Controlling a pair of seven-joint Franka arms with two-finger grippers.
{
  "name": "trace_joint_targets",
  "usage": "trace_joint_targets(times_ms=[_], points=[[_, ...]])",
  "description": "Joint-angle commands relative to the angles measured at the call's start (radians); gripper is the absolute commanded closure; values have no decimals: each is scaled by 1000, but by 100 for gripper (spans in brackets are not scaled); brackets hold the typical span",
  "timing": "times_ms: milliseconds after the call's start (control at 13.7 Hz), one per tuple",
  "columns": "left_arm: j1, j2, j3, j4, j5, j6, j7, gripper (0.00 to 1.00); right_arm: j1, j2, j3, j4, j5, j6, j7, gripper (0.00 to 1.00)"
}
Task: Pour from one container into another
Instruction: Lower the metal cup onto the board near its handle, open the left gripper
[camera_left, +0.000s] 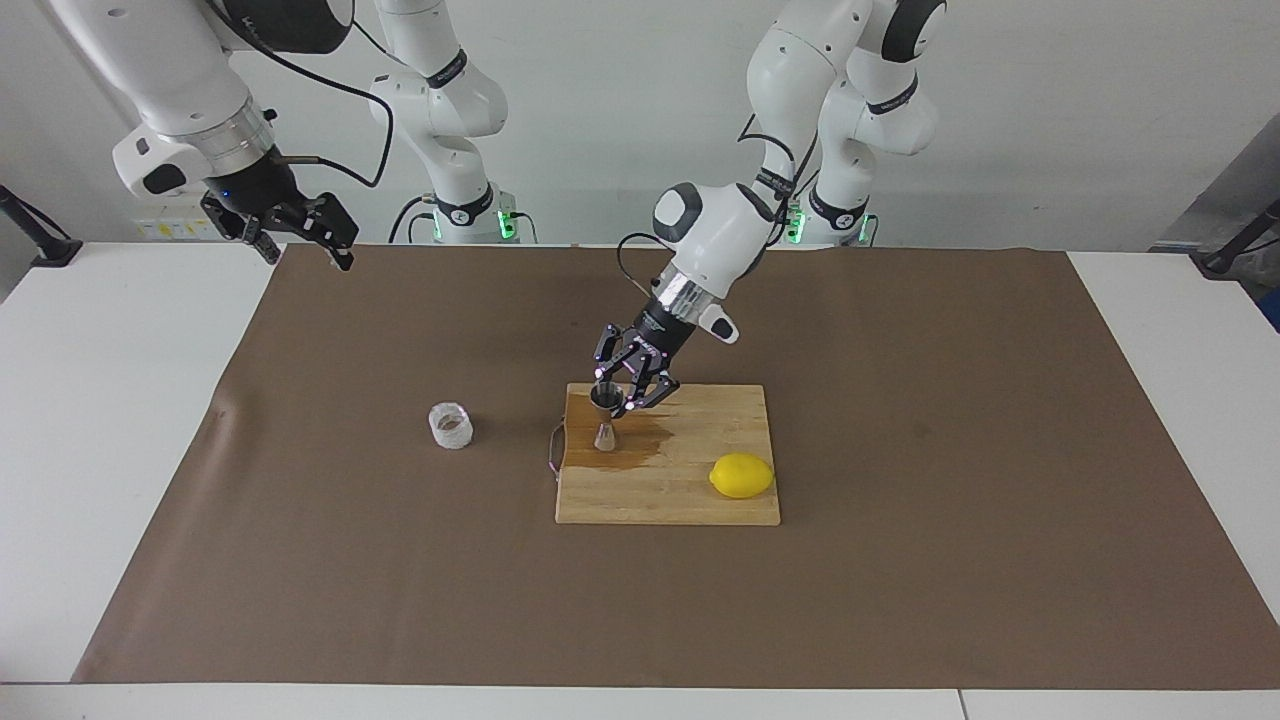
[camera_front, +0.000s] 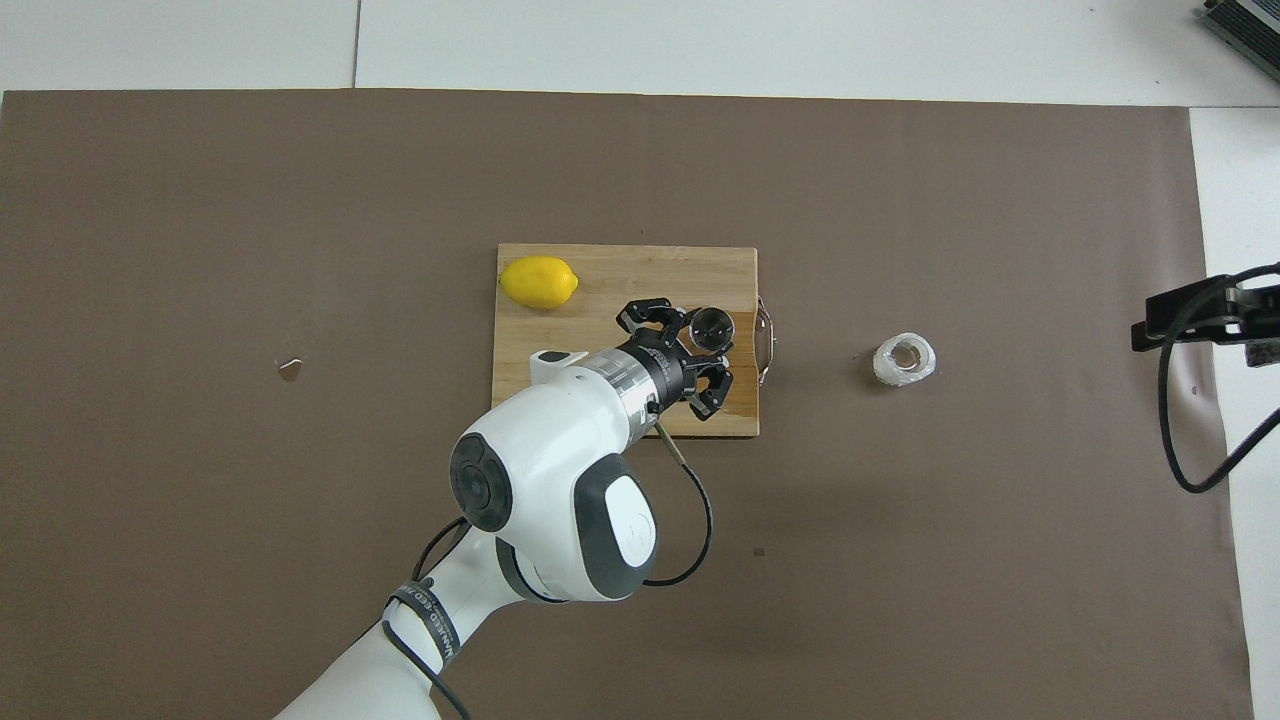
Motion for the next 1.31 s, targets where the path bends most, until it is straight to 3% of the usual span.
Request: trace_joint_targets(times_ms=[0,73,438,657,730,803,1095,1241], points=[[-24,13,7,2,8,53,-18,88,-6,-3,6,2,-3,-16,5,0],[-24,15,7,1,8,53,-10,81,-6,-3,4,3,-3,-16,5,0],[-32,21,7,-5,6,53,-5,76,-6,-3,6,3,-3,-16,5,0],[-41,22,7,-11,8,56,-2,46,-6,-3,4,3,-3,-16,5,0],[-39,22,7,-11,8,56,-2,27,-6,-3,4,3,-3,-16,5,0],[-39,22,7,-10,8,56,-4,0,-6,-3,6,3,-3,-16,5,0],[-38,10,8,-11,8,53,-10,0,-6,-3,4,3,-3,-16,5,0],[-35,-34,10,-22,8,41,-10,0,-6,-3,6,3,-3,-16,5,0]])
